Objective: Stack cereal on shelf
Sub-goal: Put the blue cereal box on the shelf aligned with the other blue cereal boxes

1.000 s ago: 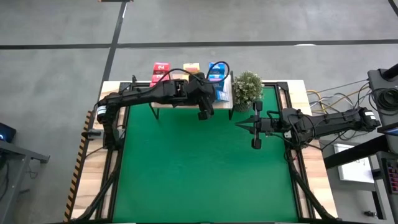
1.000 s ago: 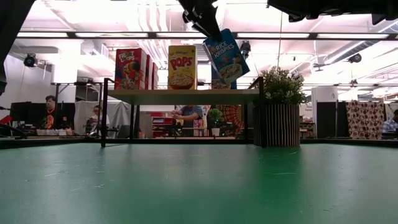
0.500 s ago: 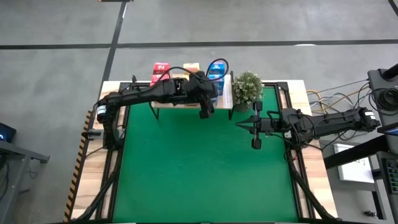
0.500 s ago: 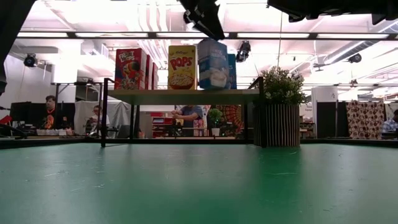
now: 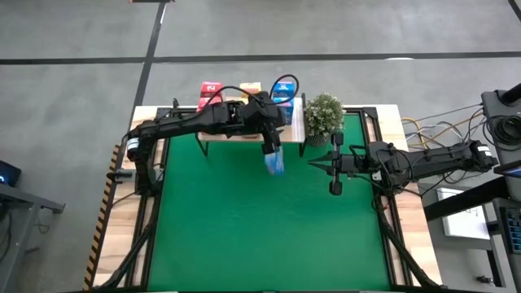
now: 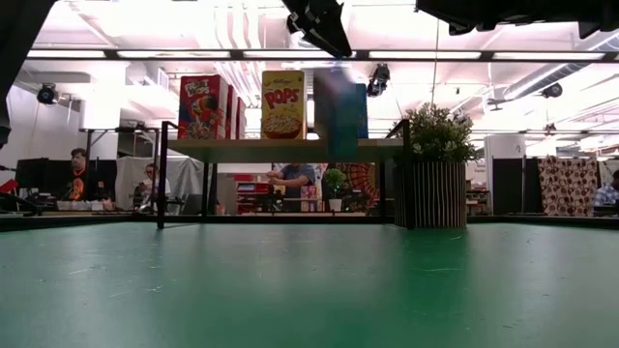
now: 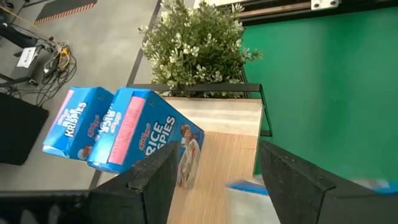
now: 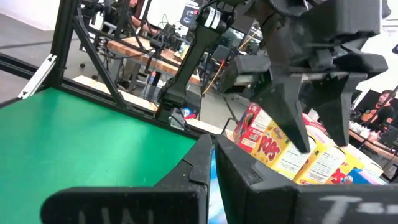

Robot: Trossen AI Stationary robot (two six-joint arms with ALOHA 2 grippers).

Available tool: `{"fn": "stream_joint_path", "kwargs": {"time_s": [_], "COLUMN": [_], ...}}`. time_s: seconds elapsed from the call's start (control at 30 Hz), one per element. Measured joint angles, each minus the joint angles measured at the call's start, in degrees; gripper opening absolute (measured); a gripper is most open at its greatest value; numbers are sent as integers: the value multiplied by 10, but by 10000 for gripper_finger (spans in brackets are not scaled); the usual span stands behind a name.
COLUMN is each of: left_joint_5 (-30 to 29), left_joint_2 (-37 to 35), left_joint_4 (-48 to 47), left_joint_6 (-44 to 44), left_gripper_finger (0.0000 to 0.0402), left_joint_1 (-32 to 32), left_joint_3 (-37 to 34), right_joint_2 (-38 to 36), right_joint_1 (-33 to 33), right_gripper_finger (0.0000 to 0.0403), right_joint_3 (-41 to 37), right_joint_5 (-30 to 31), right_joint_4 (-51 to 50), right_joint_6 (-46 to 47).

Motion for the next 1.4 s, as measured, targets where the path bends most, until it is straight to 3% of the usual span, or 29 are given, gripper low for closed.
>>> {"fn": "stream_joint_path", "kwargs": {"time_s": [0.23, 0.4, 0.67, 0.9, 1.07, 1.27, 1.4], "left_joint_5": [-3, 15, 5, -96, -131, -167, -171], "left_joint_2": [-1, -2, -4, -57, -126, -197, -238], "left_joint_4": [-22, -92, -138, -59, 66, 194, 254], "left_joint_6": [-7, -37, -100, -160, -182, -185, -185], "left_gripper_finger": [204, 204, 204, 204, 204, 204, 204], "left_joint_1": [-13, -64, -187, -285, -325, -347, -347], "left_joint_3": [28, 43, -33, -158, -269, -384, -443], "right_joint_2": [0, 0, 0, 2, 31, 94, 149], "right_joint_1": [0, 0, 0, 0, 0, 0, -4], "right_gripper_finger": [12, 12, 12, 12, 12, 12, 12], "right_joint_3": [0, 0, 0, 1, 19, 96, 182], "right_joint_5": [0, 5, 6, 22, 36, 36, 35], "right_joint_4": [-2, -5, -5, -4, -20, -157, -311], "right_joint_6": [1, 15, 41, 80, 101, 112, 113]}}
